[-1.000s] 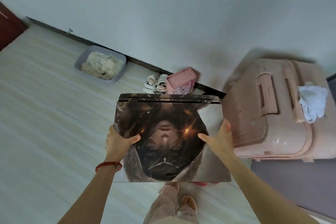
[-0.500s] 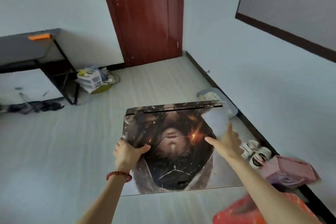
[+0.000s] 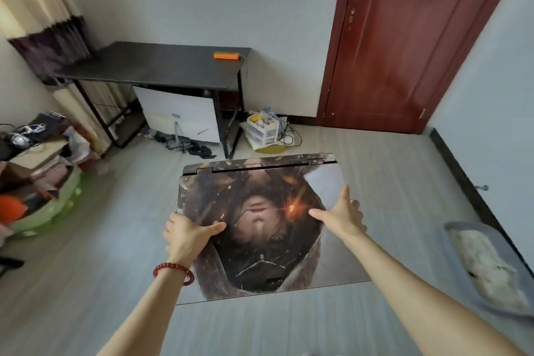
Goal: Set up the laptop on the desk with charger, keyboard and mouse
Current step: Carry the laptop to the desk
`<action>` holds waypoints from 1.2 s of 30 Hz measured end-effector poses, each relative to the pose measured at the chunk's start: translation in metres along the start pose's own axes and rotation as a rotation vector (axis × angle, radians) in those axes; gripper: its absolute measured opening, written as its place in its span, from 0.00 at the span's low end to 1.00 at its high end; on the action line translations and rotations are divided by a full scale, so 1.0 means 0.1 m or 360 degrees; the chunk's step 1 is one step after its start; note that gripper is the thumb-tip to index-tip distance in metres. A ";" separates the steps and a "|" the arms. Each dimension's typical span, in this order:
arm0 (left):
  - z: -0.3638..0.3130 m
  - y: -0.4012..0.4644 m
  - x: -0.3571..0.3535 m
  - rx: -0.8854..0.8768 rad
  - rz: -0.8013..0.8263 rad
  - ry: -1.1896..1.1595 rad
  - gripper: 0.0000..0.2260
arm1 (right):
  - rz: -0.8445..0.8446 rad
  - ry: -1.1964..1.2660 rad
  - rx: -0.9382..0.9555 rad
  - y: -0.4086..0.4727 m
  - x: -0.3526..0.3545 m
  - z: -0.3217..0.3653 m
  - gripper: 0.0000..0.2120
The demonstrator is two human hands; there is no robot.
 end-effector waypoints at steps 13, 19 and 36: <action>-0.67 2.85 0.23 0.0347 -0.0325 -0.0041 0.44 | 0.0267 -0.0178 0.0341 2.30 -1.28 2.84 0.51; -0.77 4.28 0.67 0.0436 -0.0455 -0.0059 0.47 | 0.0454 -0.0065 0.0530 3.00 -2.11 4.25 0.52; -1.20 8.86 1.55 0.0363 -0.0295 0.0026 0.47 | 0.0324 -0.0253 0.0403 4.69 -4.30 7.68 0.50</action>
Point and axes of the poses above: each hand's wrist, its own y-axis towards the middle knuckle, its own x-axis out of the back of the hand, z = x × y, the point moved 3 cm from there along y, towards the middle knuckle, and after that the axes turned 4 degrees about -z, right-handed, at the moved point
